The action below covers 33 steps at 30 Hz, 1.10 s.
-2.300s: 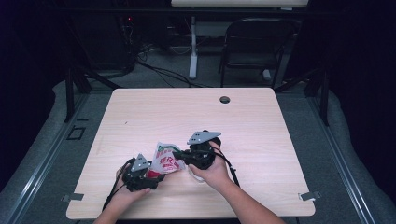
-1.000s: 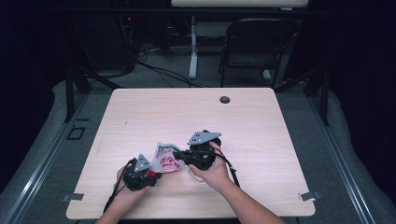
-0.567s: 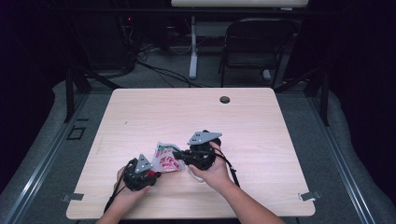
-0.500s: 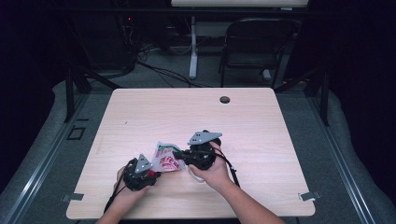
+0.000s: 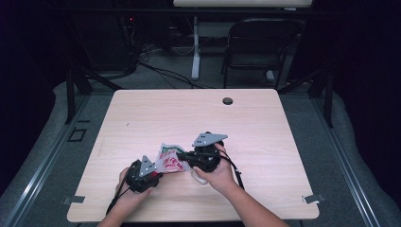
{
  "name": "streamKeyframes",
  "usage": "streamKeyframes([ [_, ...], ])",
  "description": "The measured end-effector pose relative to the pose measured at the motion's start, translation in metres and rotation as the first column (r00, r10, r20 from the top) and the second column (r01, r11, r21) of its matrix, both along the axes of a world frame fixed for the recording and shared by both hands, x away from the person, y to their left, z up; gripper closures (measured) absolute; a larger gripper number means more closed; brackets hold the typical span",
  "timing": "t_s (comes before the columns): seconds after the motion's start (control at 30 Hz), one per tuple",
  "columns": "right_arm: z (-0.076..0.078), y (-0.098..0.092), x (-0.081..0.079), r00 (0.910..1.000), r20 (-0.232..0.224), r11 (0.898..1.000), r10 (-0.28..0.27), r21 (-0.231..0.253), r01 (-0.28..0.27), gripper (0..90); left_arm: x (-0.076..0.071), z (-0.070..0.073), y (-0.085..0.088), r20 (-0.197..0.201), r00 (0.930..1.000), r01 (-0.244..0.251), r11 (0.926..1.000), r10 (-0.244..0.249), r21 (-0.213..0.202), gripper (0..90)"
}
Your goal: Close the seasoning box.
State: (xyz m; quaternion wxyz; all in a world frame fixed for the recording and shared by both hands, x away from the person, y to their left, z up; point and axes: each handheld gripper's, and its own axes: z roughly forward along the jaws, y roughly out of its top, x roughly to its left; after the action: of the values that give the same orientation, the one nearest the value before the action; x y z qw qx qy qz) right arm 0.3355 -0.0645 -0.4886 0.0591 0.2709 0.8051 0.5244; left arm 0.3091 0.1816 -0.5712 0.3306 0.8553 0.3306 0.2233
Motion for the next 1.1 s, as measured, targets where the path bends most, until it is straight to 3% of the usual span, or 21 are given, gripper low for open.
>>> streamKeyframes([
  [0.27,0.002,-0.005,0.000,0.9999,0.010,1.000,-0.004,-0.008,0.004,90.0,0.000,0.004,-0.004,0.006,1.0000,0.007,0.9999,-0.007,0.012,58.3],
  [0.43,0.006,-0.008,0.000,0.9998,0.016,1.000,-0.012,0.014,0.011,90.0,0.002,0.011,-0.007,0.027,0.9996,0.008,0.9995,-0.008,0.030,58.6],
  [0.77,0.013,-0.017,0.002,0.9991,0.033,0.999,-0.026,0.029,0.026,90.0,0.008,0.022,-0.014,0.074,0.9971,0.014,0.9978,-0.019,0.065,58.9],
  [1.1,0.017,-0.025,0.005,0.9977,0.040,0.998,-0.055,0.044,0.053,90.0,0.016,0.029,-0.023,0.147,0.9888,0.008,0.9933,-0.025,0.115,59.1],
])
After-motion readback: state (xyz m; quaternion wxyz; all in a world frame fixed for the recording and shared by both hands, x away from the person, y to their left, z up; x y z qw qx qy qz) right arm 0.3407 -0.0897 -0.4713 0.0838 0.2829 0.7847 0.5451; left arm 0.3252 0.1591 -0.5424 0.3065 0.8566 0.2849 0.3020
